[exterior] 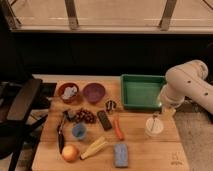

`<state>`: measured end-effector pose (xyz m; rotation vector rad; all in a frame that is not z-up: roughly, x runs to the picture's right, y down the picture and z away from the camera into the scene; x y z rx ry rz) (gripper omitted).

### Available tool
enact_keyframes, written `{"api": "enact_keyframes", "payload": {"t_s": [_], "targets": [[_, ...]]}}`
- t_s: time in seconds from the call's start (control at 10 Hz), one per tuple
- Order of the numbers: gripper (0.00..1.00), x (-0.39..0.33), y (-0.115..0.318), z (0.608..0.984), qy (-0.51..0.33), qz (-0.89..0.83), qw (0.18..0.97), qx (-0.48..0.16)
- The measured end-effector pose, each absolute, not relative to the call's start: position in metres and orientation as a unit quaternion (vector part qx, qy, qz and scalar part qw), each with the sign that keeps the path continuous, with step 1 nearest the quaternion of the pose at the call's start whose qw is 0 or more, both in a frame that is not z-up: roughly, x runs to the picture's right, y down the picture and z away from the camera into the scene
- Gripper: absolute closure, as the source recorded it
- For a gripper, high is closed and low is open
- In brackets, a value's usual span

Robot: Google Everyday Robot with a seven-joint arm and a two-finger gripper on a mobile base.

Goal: Place sponge in metal cup

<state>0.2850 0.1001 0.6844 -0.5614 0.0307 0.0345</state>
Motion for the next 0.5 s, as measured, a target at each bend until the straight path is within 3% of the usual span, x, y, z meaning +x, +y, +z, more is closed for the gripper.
{"api": "enact_keyframes", "payload": {"t_s": [0.5], "targets": [[0.35,0.22,0.132,0.67,-0.112,-0.171,0.942,-0.268]]}}
